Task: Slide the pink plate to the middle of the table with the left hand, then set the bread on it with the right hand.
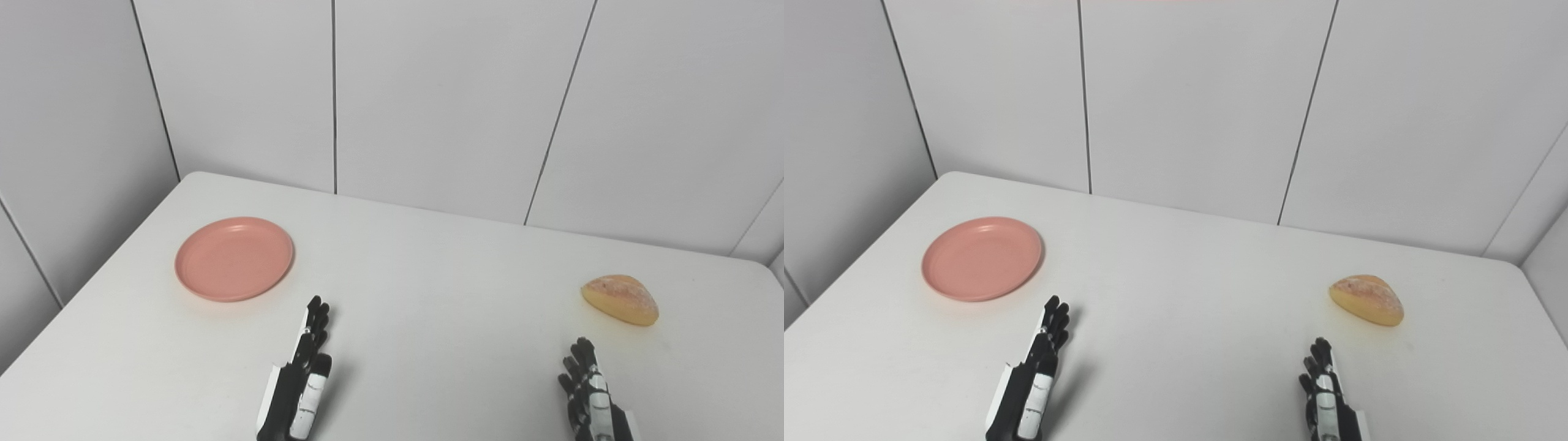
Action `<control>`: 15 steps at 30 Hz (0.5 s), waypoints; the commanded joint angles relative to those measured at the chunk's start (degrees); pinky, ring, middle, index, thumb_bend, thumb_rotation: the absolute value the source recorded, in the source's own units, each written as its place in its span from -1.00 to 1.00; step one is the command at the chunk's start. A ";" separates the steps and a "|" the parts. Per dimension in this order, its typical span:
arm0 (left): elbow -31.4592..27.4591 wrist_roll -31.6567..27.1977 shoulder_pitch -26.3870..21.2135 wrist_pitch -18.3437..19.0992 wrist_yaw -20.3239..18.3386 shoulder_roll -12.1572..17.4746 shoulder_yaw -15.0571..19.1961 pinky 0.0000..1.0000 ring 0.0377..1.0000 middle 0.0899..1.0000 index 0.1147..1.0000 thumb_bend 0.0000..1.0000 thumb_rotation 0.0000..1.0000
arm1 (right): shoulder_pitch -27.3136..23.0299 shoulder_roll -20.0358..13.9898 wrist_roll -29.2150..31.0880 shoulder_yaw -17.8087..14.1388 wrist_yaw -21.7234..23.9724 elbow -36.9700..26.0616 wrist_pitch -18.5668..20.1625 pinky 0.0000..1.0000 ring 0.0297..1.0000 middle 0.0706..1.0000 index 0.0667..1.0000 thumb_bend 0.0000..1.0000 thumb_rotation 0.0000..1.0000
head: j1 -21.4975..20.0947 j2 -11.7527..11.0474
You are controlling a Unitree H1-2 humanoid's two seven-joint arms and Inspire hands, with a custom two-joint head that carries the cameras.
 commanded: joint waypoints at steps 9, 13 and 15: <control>2.29 -5.16 -3.18 5.30 -1.31 -2.09 -0.56 1.00 1.00 1.00 1.00 0.59 0.82 | 1.41 -0.06 0.44 -0.34 0.36 1.88 -1.87 1.00 1.00 1.00 0.95 0.54 0.97 | -0.08 0.04; 0.84 -5.44 -5.57 6.49 -0.92 -1.76 0.19 1.00 1.00 1.00 1.00 0.74 0.80 | 1.65 -0.12 0.24 -0.36 0.23 1.70 -1.97 1.00 1.00 1.00 0.95 0.55 0.98 | -0.23 0.06; -0.17 -5.26 -7.03 7.35 -0.62 -1.55 0.67 1.00 0.98 0.99 1.00 0.79 0.80 | 1.79 -0.06 0.40 -0.46 0.18 1.59 -1.87 1.00 1.00 1.00 0.94 0.54 0.97 | -0.24 0.05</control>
